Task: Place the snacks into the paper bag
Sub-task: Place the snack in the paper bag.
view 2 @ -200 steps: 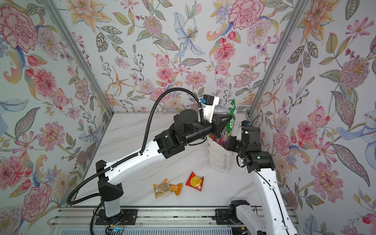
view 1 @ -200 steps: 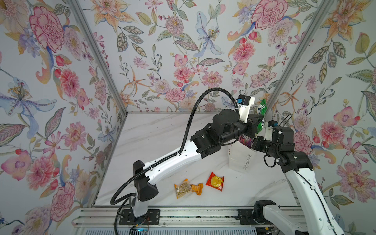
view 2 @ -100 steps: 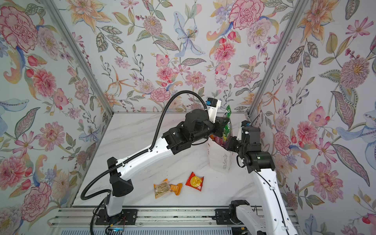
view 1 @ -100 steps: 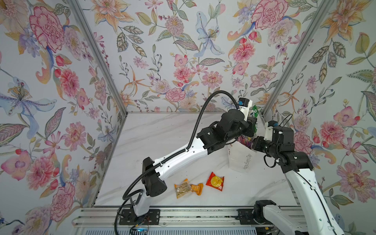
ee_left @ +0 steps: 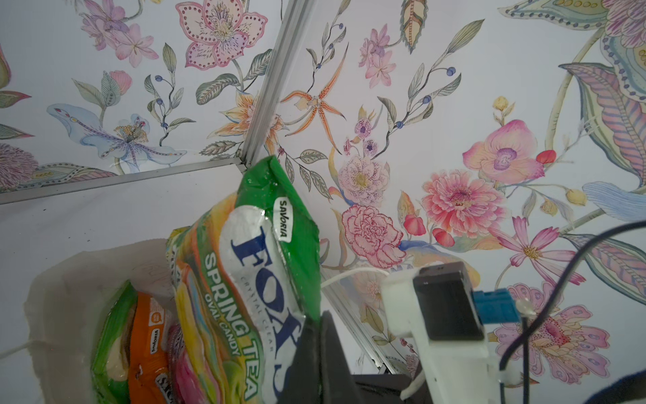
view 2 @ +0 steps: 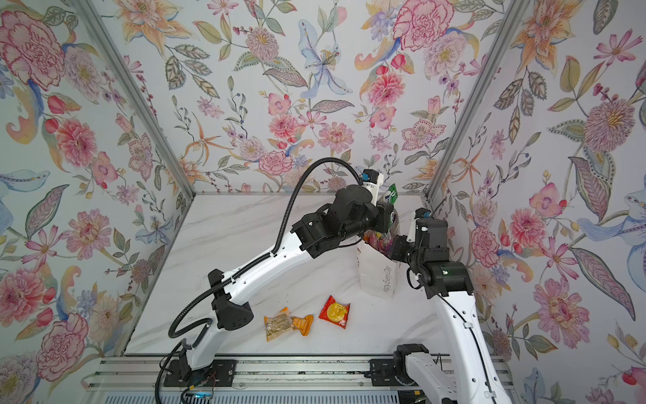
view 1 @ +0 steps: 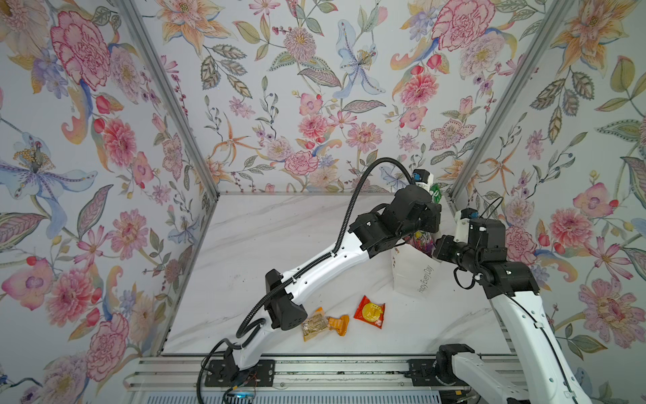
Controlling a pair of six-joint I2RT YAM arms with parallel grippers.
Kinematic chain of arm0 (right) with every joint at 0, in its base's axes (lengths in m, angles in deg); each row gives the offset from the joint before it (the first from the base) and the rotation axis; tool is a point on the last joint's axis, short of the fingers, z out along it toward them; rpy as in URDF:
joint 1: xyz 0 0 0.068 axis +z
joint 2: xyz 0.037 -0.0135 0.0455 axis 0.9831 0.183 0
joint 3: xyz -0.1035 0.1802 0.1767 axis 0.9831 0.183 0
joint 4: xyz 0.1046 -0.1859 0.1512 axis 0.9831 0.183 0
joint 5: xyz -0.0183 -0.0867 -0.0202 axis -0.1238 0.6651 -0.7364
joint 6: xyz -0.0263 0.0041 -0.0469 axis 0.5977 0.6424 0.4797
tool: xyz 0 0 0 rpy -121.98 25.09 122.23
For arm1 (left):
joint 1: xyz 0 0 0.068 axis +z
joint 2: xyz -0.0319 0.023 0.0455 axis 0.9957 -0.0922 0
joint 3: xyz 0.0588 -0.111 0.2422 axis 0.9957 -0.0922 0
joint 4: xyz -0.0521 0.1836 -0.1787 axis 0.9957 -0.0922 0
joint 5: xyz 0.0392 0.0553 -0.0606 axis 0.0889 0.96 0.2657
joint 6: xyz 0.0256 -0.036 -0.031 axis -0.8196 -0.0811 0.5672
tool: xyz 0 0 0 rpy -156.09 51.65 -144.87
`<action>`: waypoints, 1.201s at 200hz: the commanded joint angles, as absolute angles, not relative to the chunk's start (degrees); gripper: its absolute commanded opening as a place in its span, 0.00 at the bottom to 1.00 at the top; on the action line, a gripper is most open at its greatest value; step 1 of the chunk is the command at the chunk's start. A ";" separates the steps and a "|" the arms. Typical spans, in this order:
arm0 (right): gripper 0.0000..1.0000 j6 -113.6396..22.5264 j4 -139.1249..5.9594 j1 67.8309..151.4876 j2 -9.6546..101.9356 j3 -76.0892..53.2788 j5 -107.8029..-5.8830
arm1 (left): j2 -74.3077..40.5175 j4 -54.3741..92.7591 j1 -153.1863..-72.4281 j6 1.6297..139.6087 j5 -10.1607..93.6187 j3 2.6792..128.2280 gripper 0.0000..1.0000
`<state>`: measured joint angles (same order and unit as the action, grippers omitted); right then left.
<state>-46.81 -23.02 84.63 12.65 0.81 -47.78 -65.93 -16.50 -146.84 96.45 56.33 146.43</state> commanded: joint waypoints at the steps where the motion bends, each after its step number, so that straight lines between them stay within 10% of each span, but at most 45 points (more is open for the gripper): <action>1: 0.00 -46.45 -23.88 84.73 11.53 0.51 -48.02 | -75.69 -30.05 -146.10 98.50 56.71 164.78 0.00; 190: 0.00 -46.32 -23.88 84.29 11.93 0.05 -47.59 | -77.23 -35.88 -143.90 102.35 52.77 166.41 0.00; 240: 0.00 -46.44 -23.90 84.29 11.96 -0.21 -47.66 | -76.97 -36.58 -142.82 100.09 53.15 166.30 0.36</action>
<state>-46.81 -23.07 84.58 12.67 0.81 -47.39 -76.86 -36.98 -143.03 101.71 52.81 164.90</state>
